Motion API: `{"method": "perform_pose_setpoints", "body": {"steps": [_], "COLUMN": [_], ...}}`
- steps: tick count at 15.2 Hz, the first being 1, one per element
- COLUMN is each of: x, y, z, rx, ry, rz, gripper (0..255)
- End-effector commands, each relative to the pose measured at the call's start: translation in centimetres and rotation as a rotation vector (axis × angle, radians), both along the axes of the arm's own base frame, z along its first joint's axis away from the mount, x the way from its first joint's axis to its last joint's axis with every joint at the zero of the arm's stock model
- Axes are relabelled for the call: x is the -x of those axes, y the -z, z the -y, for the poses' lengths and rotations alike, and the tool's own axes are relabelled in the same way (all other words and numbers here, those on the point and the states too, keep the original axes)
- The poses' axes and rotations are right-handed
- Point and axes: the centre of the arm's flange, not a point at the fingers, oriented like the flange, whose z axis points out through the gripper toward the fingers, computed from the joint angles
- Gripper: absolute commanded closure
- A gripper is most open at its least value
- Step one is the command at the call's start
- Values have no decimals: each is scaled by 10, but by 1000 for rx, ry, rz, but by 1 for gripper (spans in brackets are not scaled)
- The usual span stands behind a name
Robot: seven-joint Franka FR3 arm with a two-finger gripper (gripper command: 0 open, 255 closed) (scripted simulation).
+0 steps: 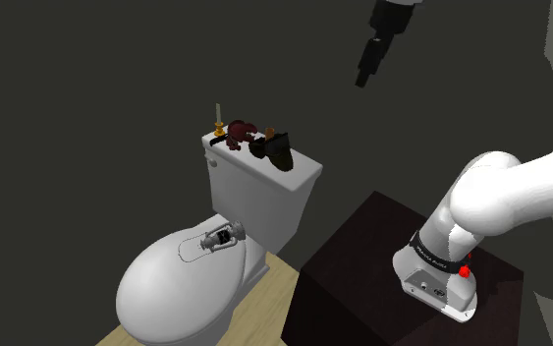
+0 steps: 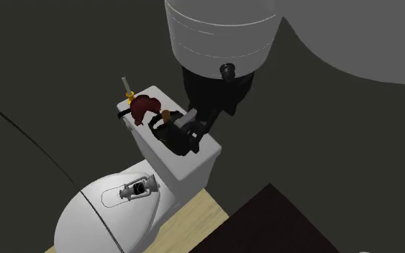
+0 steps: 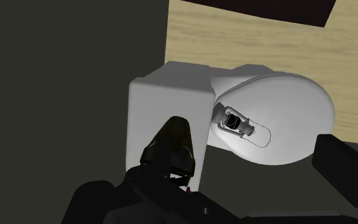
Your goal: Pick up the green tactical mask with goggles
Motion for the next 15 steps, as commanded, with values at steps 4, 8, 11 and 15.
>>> {"method": "perform_pose_setpoints", "body": {"steps": [4, 8, 11, 15], "x": [-35, -82, -116, -161], "y": [23, 55, 79, 113], "z": [-3, -6, -8, -9], "rx": [-10, -23, -33, -46], "ry": [23, 55, 78, 109], "rz": [-22, -52, -75, -105], "gripper": [0, 0, 0, 0]}}
